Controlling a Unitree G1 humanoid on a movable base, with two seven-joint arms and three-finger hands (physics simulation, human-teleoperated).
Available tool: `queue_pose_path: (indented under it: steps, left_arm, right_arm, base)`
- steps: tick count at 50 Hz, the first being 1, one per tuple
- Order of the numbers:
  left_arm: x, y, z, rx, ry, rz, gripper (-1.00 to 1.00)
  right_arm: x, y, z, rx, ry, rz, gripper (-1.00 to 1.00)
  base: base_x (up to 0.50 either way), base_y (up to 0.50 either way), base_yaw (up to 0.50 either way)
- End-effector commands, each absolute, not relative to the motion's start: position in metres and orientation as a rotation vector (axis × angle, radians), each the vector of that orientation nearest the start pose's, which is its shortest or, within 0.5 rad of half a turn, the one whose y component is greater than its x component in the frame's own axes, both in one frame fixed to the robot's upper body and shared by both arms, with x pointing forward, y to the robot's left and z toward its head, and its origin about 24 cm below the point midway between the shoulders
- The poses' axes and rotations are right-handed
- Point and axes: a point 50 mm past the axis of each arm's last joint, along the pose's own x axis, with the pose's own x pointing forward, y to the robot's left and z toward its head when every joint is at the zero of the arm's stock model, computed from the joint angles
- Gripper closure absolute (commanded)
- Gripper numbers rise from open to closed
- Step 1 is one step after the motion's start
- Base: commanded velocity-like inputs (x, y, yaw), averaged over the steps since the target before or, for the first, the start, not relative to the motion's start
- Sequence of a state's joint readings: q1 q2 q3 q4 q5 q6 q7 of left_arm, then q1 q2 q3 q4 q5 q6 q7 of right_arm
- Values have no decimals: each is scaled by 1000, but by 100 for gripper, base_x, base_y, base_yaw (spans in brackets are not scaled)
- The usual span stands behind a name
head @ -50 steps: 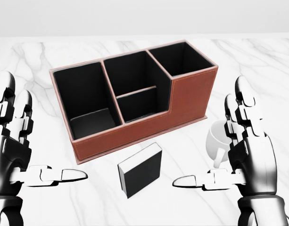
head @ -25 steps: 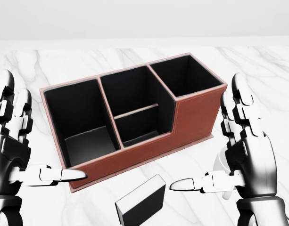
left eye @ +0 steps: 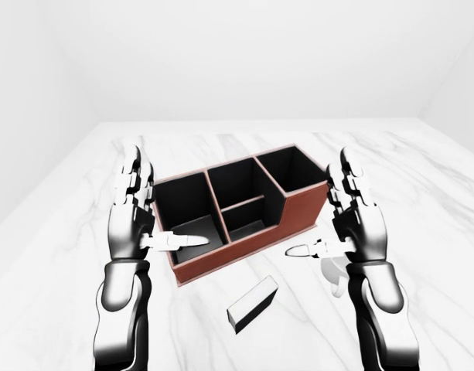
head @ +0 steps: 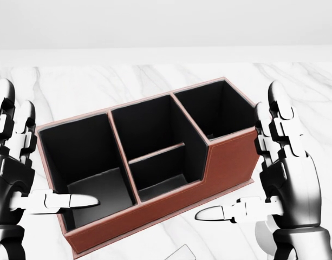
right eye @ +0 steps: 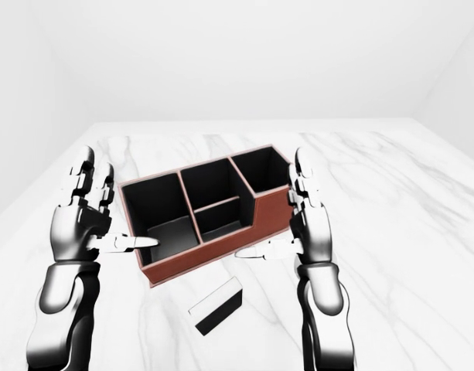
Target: Pick up the book and place it in the front compartment of the caddy.
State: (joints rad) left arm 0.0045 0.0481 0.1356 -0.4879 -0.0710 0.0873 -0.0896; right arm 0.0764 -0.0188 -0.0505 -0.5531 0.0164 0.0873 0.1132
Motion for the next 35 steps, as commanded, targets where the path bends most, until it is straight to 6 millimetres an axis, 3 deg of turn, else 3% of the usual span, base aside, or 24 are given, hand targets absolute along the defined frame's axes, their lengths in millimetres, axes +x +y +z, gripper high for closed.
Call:
queue_pose_path:
  steps: [1, 15, 35]
  left_arm:
    - [231, 180, 147, 25, -411, 17, -100]
    - [232, 182, 148, 26, -412, 22, -100]
    - [234, 187, 150, 41, -419, 34, -100]
  right_arm:
    - [219, -161, 147, -39, -413, 48, -100]
    - [221, -160, 143, -56, -395, 42, -100]
    - [228, -163, 166, -179, -489, 34, -100]
  base:
    - [0, 0, 0]
    - [0, 0, 0]
    - [0, 0, 0]
